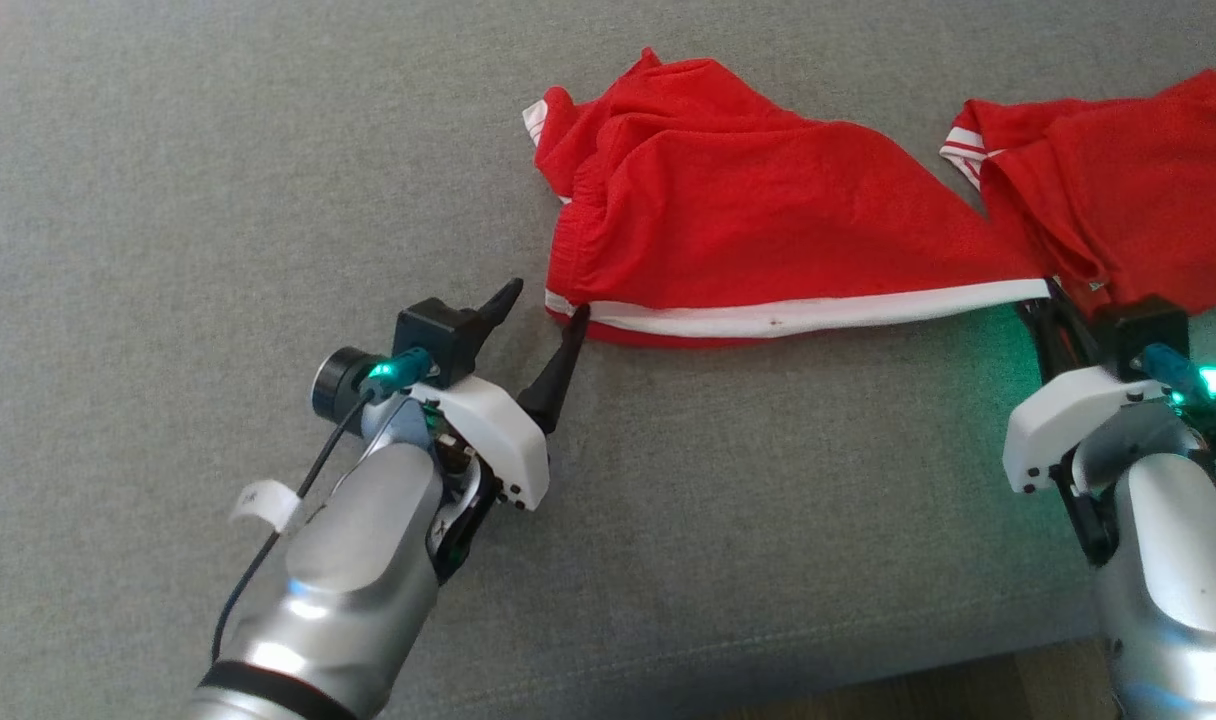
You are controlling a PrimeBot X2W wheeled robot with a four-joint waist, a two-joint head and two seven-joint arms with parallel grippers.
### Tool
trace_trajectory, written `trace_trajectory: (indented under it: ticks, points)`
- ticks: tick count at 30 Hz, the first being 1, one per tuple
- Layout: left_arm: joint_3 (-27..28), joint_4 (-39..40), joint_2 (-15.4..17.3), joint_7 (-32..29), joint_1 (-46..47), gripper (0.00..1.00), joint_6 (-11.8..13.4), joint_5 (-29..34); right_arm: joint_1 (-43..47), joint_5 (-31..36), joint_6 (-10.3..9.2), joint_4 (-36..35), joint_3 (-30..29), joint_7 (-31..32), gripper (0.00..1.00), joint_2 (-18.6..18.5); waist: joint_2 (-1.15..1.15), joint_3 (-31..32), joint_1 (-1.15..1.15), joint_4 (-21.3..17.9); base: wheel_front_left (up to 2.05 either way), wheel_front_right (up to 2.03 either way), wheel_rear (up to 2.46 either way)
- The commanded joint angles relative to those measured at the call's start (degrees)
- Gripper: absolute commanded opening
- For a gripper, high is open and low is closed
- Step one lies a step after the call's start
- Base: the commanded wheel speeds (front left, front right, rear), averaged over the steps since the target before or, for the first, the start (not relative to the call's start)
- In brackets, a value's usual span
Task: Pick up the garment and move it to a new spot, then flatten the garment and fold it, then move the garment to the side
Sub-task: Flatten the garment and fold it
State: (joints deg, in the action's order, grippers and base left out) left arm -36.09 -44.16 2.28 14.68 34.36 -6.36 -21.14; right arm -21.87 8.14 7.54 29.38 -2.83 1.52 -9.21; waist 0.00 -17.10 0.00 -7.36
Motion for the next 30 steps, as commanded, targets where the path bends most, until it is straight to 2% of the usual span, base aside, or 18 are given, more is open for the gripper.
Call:
trace_trajectory:
  ticks: [1,2,5,15,21,30]
  points:
    - [1.9,1.5,0.6,0.3,2.1,1.00,-0.3,0.5,-1.4,0.1,-0.05,-1.4,0.7,-0.7,0.00,0.0,0.00,-0.1,0.00,0.1,0.00,0.00,0.00]
    - [1.9,1.5,0.6,0.3,2.1,0.90,-0.4,0.6,-1.4,0.0,-0.05,-1.3,0.6,-0.7,0.00,0.0,0.00,-0.1,0.00,0.1,0.00,0.00,0.00]
    - [1.9,1.9,0.6,0.3,2.0,0.00,-0.6,0.8,-1.6,0.0,-0.05,-1.0,0.4,-0.7,0.00,-0.1,0.00,0.0,0.00,0.4,0.00,0.00,0.00]
    - [2.5,5.0,0.6,0.3,0.9,0.00,-0.9,1.5,-1.9,0.2,-0.05,-0.1,0.6,-0.7,0.00,-0.3,0.00,1.5,0.00,1.7,0.00,0.00,0.00]
    - [4.3,9.3,1.7,0.3,0.1,0.00,-0.9,3.5,-3.4,-0.6,-0.05,-1.9,1.8,-2.0,0.00,-1.3,0.00,3.9,0.00,2.2,0.00,0.00,0.00]
    - [8.7,18.1,7.0,-0.8,4.7,0.00,0.2,5.0,-11.6,-4.1,-0.05,-8.9,10.4,0.0,0.00,-7.4,0.00,11.3,0.00,3.8,0.00,0.00,0.00]
